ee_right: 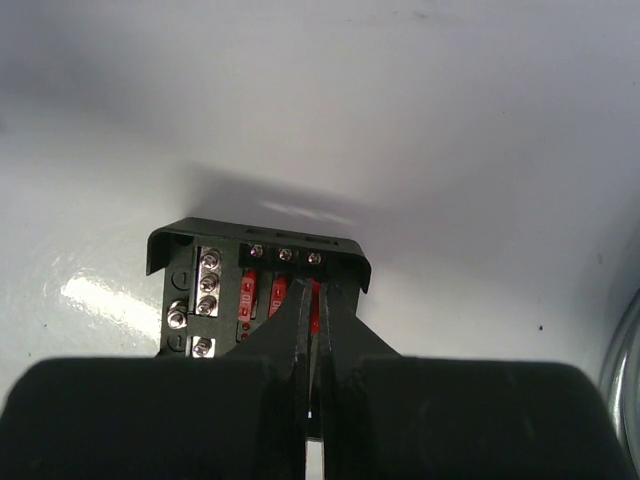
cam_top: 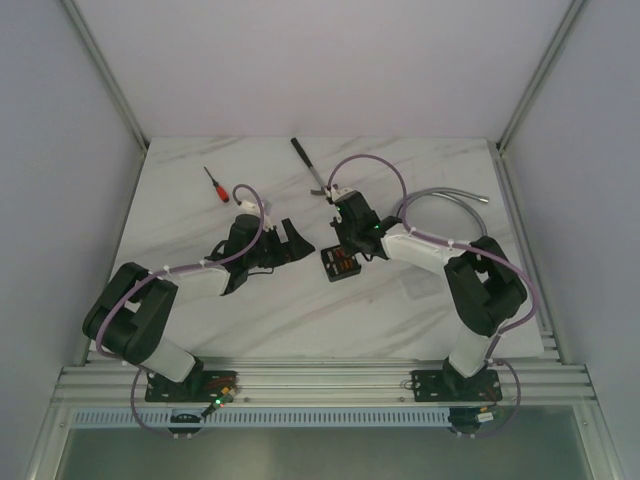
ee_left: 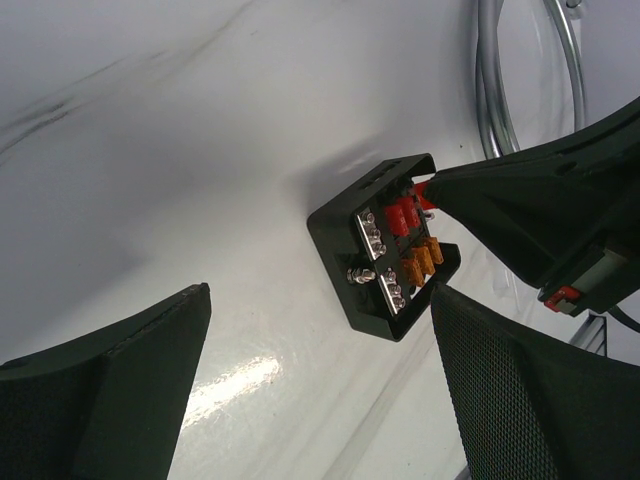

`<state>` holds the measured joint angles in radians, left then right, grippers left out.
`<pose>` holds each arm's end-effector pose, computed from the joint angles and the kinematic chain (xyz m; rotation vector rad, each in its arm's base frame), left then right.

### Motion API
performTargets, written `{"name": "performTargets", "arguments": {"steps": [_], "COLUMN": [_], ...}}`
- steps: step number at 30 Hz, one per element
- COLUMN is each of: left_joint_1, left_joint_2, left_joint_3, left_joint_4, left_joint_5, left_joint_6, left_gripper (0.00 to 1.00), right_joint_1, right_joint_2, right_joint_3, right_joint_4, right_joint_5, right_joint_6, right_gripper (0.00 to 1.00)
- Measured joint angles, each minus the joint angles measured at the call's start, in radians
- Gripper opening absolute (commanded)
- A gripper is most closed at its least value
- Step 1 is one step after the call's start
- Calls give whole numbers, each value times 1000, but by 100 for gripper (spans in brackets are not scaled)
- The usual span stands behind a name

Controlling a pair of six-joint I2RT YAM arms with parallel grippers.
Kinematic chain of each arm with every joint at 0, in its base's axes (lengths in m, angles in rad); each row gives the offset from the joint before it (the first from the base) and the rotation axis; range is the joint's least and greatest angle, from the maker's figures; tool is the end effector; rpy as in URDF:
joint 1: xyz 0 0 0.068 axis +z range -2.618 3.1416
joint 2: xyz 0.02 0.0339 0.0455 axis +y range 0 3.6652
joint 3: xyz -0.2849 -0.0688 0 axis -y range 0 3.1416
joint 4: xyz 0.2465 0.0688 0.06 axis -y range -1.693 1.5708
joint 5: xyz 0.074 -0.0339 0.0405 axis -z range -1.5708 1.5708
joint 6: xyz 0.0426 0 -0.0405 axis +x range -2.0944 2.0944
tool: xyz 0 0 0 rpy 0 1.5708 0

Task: Snap on the fuse box
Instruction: Install the fuse at the fuse box base.

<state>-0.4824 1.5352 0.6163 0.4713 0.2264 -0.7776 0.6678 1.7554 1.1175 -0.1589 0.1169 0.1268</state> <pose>0.2713 -0.1529 0.1887 -0.1646 2.1557 -0.9974 0.3072 0.2360 0.2118 -0.5797 2.3025 0.2462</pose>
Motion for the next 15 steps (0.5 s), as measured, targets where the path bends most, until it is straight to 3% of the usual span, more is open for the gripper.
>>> {"name": "performTargets", "arguments": {"steps": [15], "left_joint_1": [0], "left_joint_2": [4], "left_joint_3": [0], "left_joint_4": [0], "left_joint_5": [3], "left_joint_6": [-1], "left_gripper": [100], "right_joint_1": [15], "right_joint_2": [10], "right_joint_3": [16], "right_joint_4": [-17], "right_joint_5": [45], "right_joint_6": [10], "right_gripper": [0]}}
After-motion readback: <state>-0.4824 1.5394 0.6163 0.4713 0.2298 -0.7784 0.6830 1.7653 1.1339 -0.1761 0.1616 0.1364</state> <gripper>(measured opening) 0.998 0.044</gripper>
